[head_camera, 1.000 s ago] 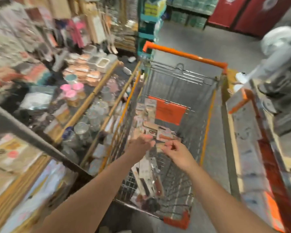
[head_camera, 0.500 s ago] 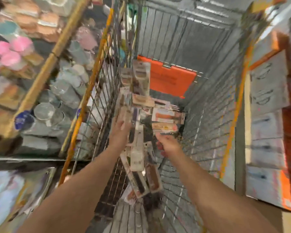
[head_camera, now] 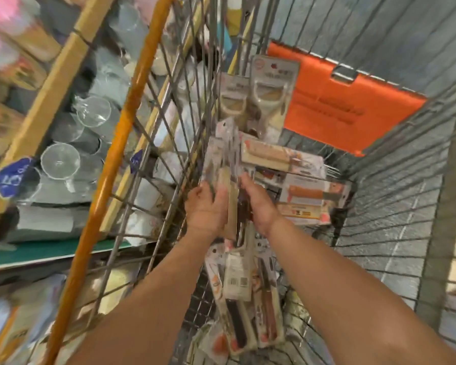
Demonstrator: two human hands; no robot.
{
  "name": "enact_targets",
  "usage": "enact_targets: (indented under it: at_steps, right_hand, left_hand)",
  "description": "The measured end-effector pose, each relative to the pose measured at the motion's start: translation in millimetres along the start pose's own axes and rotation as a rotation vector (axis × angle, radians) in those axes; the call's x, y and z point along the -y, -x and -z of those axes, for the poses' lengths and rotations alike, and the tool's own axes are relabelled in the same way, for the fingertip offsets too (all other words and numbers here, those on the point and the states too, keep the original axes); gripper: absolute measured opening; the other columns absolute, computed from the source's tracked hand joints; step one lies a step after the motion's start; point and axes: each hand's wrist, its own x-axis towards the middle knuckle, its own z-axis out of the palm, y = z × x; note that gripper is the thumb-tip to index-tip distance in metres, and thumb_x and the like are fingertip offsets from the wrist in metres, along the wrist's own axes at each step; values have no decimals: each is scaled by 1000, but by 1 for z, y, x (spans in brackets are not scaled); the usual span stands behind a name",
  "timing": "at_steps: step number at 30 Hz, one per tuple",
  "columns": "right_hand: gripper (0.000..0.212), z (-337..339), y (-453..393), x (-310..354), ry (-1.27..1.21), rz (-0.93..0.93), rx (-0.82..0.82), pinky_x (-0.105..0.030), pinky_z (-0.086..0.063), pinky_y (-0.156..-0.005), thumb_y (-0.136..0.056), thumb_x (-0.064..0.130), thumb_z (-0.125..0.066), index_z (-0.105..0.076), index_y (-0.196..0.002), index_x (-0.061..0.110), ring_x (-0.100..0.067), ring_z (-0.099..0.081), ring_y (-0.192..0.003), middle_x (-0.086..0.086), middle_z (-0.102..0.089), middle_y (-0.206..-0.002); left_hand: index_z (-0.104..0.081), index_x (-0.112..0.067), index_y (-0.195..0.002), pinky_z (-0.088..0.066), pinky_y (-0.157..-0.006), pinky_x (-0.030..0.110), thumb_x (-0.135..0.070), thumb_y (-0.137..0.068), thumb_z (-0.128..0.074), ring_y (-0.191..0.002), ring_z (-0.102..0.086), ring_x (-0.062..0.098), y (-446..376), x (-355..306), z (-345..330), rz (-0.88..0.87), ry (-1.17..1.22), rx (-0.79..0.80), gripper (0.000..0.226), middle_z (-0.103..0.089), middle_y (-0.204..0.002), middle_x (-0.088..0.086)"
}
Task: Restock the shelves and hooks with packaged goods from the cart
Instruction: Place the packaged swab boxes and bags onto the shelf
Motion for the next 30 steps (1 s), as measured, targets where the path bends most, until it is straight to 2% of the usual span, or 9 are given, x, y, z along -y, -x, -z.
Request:
enact_targets:
  at_steps: [2,4,8,12,16,20,25,28,30]
  right_hand:
    - [127,5,-41,-34,-80,-26,18,-51,-34,-113,-47,93,-65,-32,-151,28,-24,-43,-137,-2,-45,-151]
    - [126,6,-56,-55,-128,-41,60,-54,-31,-115,-49,91,-66,-23,-153,34,-24,-38,-141,0,-38,-155]
    - [110,-5,3,-37,-126,-13,-32,-50,-43,-107,-56,85,-70,-42,-145,26,-24,-55,-127,-2,-56,-140]
    - [58,-8,65,-51,-240,-106,-88,-44,-52,-94,-79,69,-59,-70,-106,19,-31,-67,-102,-8,-73,-103]
    - [69,-1,103,-95,-342,-324,-191,-49,-49,-100,-85,74,-39,-69,-114,19,-29,-69,-101,-10,-75,-103]
    - [69,10,123,-113,-343,-428,-236,-49,-49,-97,-88,76,-31,-68,-109,21,-30,-67,-102,-12,-72,-105]
    - [81,39,133,-123,-226,-473,-344,-36,-50,-76,-88,78,-22,-64,-115,14,-27,-64,-94,-15,-68,-112]
    - [68,52,130,-103,-244,-247,-516,-32,-46,-75,-101,60,-19,-51,-134,10,-23,-59,-92,-12,-61,-122]
    - [56,53,127,-87,-160,-130,-594,-33,-47,-76,-102,54,-24,-54,-126,13,-22,-60,-95,-12,-62,-119]
  left_hand:
    - [-32,-10,-149,-21,-117,42,-55,-93,-40,-143,-26,32,-1,3,-3,0,351,12,73,-29,-154,18]
    - [-30,-12,-149,-26,-117,46,-63,-88,-45,-140,-34,30,-1,6,-3,23,536,20,81,-36,-152,14]
    - [-30,-28,-151,-28,-116,45,-68,-87,-43,-138,-38,23,7,24,-12,6,458,62,77,-39,-152,5]
    - [-30,-44,-148,-36,-112,47,-77,-78,-36,-132,-46,20,44,52,-32,70,490,243,77,-44,-146,-5]
    - [-17,-51,-150,-23,-119,38,-90,-76,-26,-143,-31,12,97,79,-35,55,361,397,85,-27,-157,-12]
    - [-43,-34,-142,-44,-95,15,-51,-102,-30,-118,-50,7,129,75,-16,86,314,433,45,-45,-133,-16]
    - [-68,-22,-111,-44,-82,29,-49,-104,-27,-100,-60,12,131,72,-9,95,129,512,50,-66,-111,-3]
    - [-67,-14,-98,-50,-66,26,-42,-104,-35,-77,-59,9,119,67,-8,72,123,309,43,-64,-91,-1]
    - [-62,-14,-100,-48,-61,17,-31,-104,-40,-75,-58,7,107,63,-10,88,240,186,28,-63,-93,3]
